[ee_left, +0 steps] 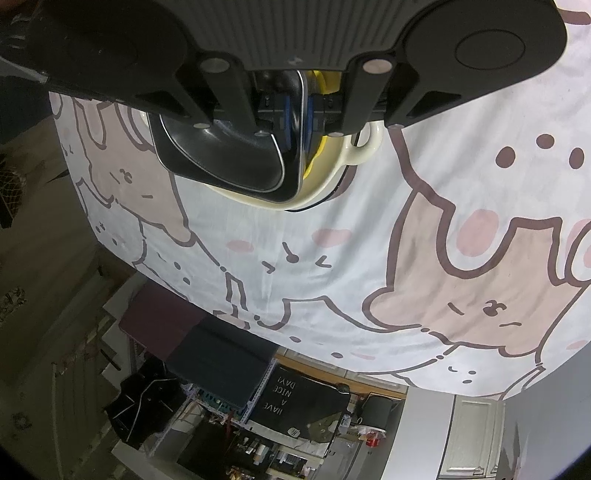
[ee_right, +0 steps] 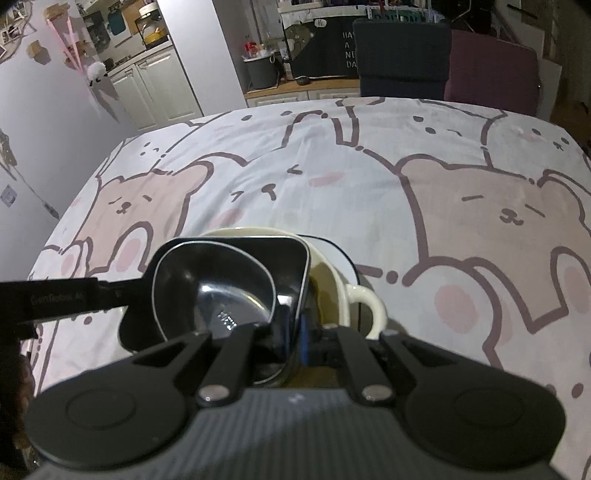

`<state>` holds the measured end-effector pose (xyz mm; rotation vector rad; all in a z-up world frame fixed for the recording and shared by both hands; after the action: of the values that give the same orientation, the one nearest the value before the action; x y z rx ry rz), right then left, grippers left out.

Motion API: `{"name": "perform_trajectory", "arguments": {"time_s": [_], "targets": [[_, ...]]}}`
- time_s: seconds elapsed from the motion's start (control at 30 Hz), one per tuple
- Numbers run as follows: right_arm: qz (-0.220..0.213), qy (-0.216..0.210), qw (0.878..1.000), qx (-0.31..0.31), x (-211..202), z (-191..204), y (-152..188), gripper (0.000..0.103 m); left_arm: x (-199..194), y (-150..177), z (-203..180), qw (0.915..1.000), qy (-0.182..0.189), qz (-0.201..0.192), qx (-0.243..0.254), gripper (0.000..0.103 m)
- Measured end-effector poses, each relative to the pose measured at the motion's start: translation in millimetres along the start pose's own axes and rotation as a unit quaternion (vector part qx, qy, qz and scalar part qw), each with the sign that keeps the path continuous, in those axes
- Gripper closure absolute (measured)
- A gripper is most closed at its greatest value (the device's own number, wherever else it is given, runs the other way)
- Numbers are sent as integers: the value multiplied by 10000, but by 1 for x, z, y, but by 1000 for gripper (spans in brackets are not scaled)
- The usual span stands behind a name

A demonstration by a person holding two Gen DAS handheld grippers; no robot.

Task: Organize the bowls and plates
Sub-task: 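Lower the steel tray into the cream bowl with both tools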

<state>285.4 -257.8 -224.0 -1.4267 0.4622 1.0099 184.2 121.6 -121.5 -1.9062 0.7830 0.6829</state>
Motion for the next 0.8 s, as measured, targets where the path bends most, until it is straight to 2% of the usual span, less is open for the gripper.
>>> {"name": "perform_trajectory", "arguments": {"time_s": [0.27,0.4,0.8], "targets": [[56,-154,9996,210,0,-5,-1,95,0,0,1,10000,24,19,-40,95],[139,-265,9990,326,-1,-8,-3,92,1,0,2,10000,-10,71,-38,91],[186,-260,9991,281,-1,-8,-4,91,-2,1,1,9999,-41,110,13,84]]}}
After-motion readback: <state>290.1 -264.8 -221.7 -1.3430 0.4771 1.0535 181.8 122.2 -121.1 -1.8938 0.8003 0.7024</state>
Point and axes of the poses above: each gripper's, at about its wrist camera, not at the fingertips, and x roughly the way its jaws point, z to its left, y to its underside, the point moved 1 cm from there along x, roughly the way its jaws point, and after that the axes turned 3 degrees about y, right-handed, at the moved point
